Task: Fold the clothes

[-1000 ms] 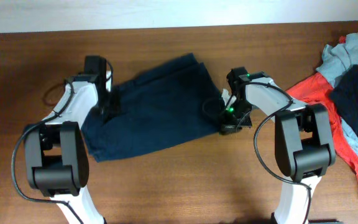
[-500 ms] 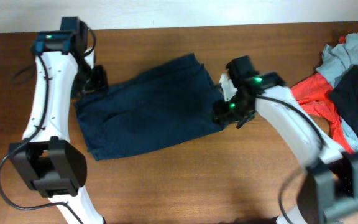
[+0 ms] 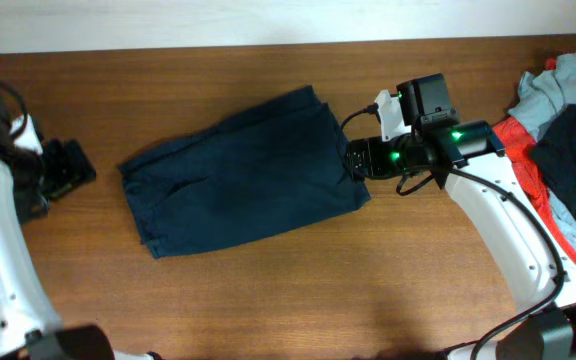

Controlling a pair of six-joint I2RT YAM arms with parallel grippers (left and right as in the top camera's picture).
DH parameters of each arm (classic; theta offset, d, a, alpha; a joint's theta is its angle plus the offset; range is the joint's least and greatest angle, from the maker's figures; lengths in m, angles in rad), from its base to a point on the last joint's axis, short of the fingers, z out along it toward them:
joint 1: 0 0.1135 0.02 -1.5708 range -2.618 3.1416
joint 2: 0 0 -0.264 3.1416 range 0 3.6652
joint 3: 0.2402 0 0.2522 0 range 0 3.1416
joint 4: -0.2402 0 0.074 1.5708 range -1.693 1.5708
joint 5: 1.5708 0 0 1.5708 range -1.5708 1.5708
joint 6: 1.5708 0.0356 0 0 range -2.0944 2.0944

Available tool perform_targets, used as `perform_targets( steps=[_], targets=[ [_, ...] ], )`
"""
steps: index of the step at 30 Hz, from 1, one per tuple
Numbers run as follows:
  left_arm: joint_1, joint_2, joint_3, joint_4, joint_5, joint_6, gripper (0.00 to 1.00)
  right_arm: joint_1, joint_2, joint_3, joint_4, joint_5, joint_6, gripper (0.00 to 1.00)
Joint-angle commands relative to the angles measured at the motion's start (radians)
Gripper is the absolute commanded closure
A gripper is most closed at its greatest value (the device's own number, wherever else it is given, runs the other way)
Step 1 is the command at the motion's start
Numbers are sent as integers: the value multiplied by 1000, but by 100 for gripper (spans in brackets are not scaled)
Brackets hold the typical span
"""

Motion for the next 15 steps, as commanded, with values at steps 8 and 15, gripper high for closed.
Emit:
perform_targets(
  steps=[8,15],
  targets=[
    [15,-7,-609,369,280,103,1,-3,8,4,-28,4,-10,1],
    [51,-2,-784,557,291,103,1,-3,8,4,-30,4,-10,1]
  ],
)
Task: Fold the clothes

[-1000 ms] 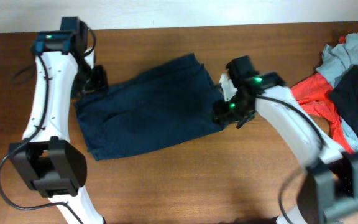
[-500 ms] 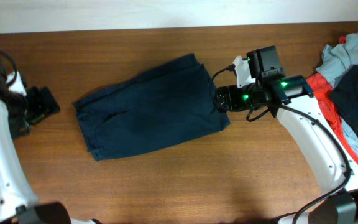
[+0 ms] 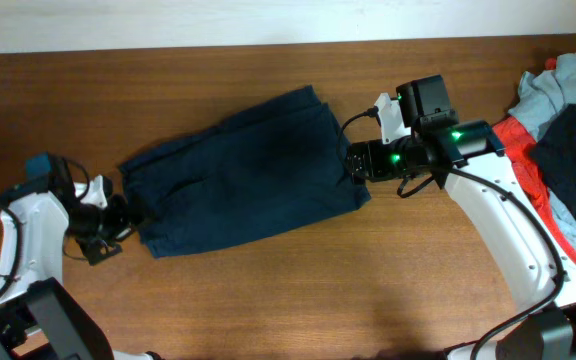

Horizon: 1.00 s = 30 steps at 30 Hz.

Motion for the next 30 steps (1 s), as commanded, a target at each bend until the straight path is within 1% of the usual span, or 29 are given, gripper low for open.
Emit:
perform_targets(
  steps=[1,6,10,14,17,18,19,20,21,22,23,24,26,30],
  targets=[
    [22,5,-94,76,52,19,1,-3,7,4,0,5,-8,1],
    [22,64,-124,174,79,11,1,-3,7,4,1,5,-8,1],
    [17,126,-124,272,131,-2,1,-3,7,4,1,5,-8,0],
    [-37,202,-124,370,149,-18,1,-3,7,4,1,5,-8,0],
    [-84,220,-124,425,179,-19,2,-3,7,4,1,5,-8,0],
    [-93,220,-124,436,187,-19,8,-3,7,4,1,5,-8,0],
    [-106,220,-120,439,190,-18,43,-3,7,4,0,5,-8,1],
    [-108,220,-117,433,190,-18,60,-3,7,4,0,5,-8,1],
    [-104,218,-112,407,189,-18,80,-3,7,4,1,6,-8,2],
    [-98,215,-104,381,189,-17,89,-3,7,4,1,11,-8,2],
    [-93,212,-98,364,189,-16,92,-3,7,4,1,14,-9,3],
    [-82,203,-79,320,183,9,99,-3,7,4,1,24,-8,4],
    [-68,182,-42,235,138,43,99,-3,7,4,0,47,-8,6],
    [-38,111,79,23,-66,64,99,-3,7,4,-2,65,-8,7]
  ],
)
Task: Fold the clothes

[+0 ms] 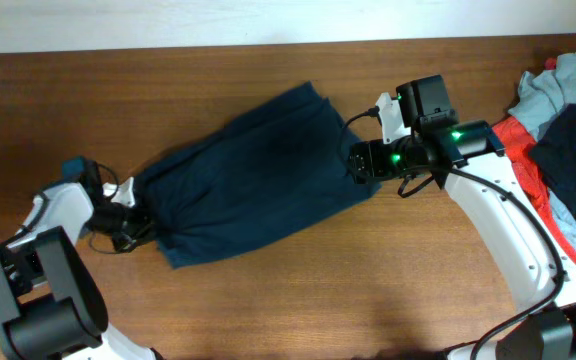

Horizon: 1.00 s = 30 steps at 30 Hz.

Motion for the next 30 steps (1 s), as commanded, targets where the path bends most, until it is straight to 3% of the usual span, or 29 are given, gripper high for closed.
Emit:
perform_targets(
  steps=[1,4,8,11,14,22,30],
  targets=[
    [32,-99,130,-134,-224,47,99,-3,7,4,-2,34,-8,8],
    [44,-149,293,-285,-408,48,100,-3,7,4,0,33,-8,9],
    [29,-164,484,-359,-423,49,99,-3,11,4,32,-54,-7,10],
    [-21,-164,587,-362,-423,51,99,1,35,4,92,-249,-7,26],
    [-98,-164,635,-360,-424,52,99,10,78,4,132,-274,0,43],
    [-318,-156,637,-312,-529,39,99,8,148,4,143,-274,55,45],
    [-465,-88,637,-172,-538,-11,100,10,150,4,139,-274,55,45]
  ],
)
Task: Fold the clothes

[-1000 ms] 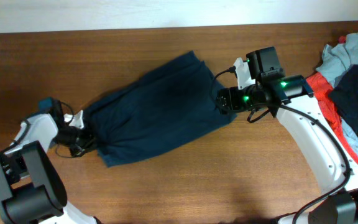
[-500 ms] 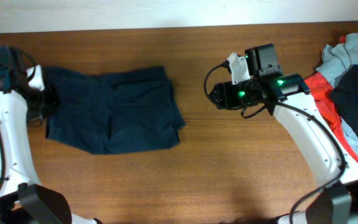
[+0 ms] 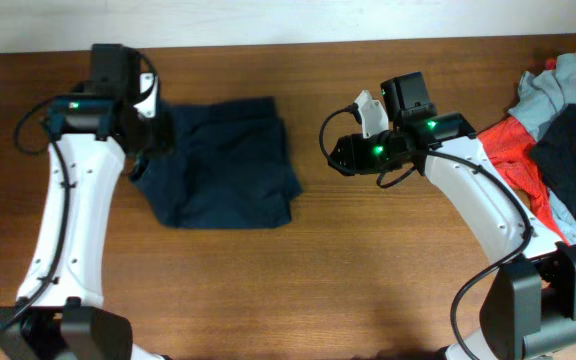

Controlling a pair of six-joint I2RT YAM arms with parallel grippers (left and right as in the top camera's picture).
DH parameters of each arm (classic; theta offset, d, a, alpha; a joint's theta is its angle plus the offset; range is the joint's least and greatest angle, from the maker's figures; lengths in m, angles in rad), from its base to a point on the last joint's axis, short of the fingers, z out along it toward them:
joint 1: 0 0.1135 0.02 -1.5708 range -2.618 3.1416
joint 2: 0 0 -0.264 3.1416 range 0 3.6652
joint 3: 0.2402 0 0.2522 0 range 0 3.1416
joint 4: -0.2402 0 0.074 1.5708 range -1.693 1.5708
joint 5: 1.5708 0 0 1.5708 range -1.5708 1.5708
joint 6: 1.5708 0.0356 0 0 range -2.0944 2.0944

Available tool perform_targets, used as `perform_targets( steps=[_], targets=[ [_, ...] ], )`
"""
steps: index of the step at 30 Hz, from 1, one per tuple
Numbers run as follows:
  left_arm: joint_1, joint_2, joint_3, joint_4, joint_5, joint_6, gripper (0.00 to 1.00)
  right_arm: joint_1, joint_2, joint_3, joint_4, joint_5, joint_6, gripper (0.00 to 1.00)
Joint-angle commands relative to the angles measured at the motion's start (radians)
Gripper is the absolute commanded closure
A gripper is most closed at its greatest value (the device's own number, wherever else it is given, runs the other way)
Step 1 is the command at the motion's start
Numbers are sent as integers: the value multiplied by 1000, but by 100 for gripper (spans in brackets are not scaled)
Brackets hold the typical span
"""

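Note:
A dark blue garment [image 3: 223, 165] lies bunched into a compact, roughly square shape on the left half of the wooden table [image 3: 288, 290]. My left gripper [image 3: 155, 138] is at the garment's upper left edge, its fingers down on the cloth and apparently shut on it. My right gripper [image 3: 336, 155] hangs to the right of the garment, a short gap away from its right edge, with nothing between its fingers. Only the overhead view is given, so both sets of fingertips show small and dark.
A pile of other clothes [image 3: 568, 110], grey, red and dark, lies at the table's right edge beside the right arm. The table's far edge [image 3: 288, 45] runs along the top, close behind the left arm.
The right gripper has let go of the garment's right end and now sits apart from it. The left gripper has moved up and right, and the garment is shorter and further left.
The garment first lay spread out with the right gripper on its right end and the left arm away at the left. The left gripper then came to the garment's left end and took it. Now the cloth is gathered compactly at the left, free of the right gripper.

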Motion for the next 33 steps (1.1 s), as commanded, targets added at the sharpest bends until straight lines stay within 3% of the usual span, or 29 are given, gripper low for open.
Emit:
perform_targets(
  steps=[1,8,14,16,19,23,26,33],
  targets=[
    [-68,68,21,34,-15,-47,99,5,3,4,-5,-16,8,45],
    [-182,217,21,72,-104,-143,100,5,3,4,-24,37,37,48],
    [-184,211,121,-1,-121,-171,100,-8,85,4,68,147,106,92],
    [-184,211,169,-45,-121,-171,100,-12,121,4,117,96,105,96],
    [-184,211,250,-105,-122,-156,99,-4,243,4,296,-101,115,96],
    [-184,211,275,-130,-121,-156,99,22,377,4,484,-192,274,96],
    [-184,211,275,-130,-121,-156,99,53,464,4,601,-277,301,96],
    [-185,211,324,-59,-111,-180,99,66,524,2,519,-254,326,96]
  ],
)
